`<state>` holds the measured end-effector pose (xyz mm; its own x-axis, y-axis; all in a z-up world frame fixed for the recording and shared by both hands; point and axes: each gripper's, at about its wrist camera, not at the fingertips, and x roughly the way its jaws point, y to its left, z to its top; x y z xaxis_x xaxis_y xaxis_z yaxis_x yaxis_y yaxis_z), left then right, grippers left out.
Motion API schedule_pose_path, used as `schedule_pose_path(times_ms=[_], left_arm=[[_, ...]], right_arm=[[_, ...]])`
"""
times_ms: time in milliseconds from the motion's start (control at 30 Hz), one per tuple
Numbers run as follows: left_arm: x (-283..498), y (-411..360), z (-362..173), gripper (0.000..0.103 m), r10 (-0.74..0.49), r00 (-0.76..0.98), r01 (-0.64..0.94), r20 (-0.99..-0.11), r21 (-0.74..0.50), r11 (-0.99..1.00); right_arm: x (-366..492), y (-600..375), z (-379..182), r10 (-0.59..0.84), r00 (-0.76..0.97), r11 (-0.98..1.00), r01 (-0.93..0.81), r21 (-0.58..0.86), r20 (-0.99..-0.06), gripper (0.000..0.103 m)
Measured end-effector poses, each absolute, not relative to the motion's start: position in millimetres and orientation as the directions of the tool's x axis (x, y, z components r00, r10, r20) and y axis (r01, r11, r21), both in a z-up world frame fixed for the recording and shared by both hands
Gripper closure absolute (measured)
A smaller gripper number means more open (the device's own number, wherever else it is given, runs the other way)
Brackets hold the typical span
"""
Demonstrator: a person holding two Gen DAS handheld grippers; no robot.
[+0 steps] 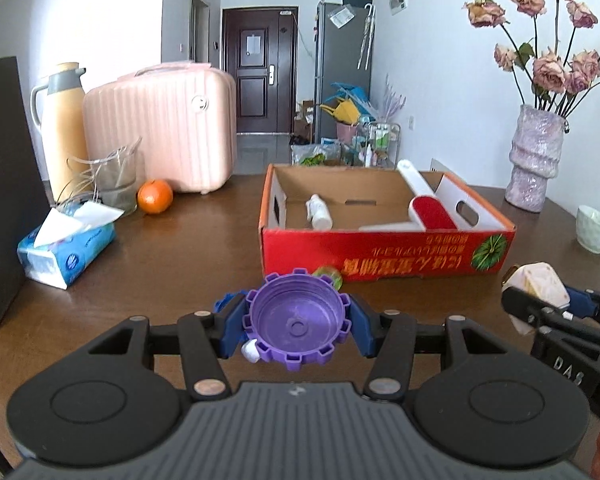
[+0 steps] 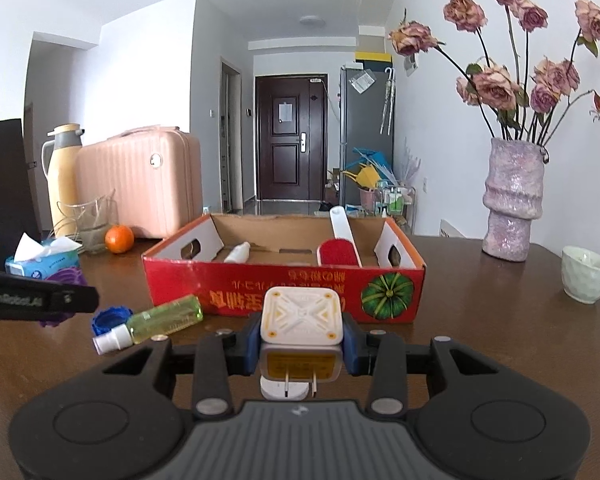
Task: Organize rigid objects
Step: 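Carry the purple cap and plug adapter over the red box with both tools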
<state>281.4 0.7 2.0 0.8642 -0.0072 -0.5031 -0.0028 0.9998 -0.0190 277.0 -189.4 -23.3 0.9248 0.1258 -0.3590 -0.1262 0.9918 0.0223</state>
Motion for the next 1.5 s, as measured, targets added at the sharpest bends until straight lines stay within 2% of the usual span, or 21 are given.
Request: schedule_pose_path(times_ms=[700,1500], left_arm=[[331,-25,28,0.049,0.002,0.896,-0.018,-0.445,-0.032,0.999],[418,-22,22,0.049,0.053,0.868,-0.098,-0.493,-0.065,0.993]], right_arm=[[316,-184,-2,0.126,0.939,0.991,-0.13,0.008,-0.319,0.065],[394,-180,-6,0.121,0.934,0.993,-0.118,0.03,-0.335,0.065]])
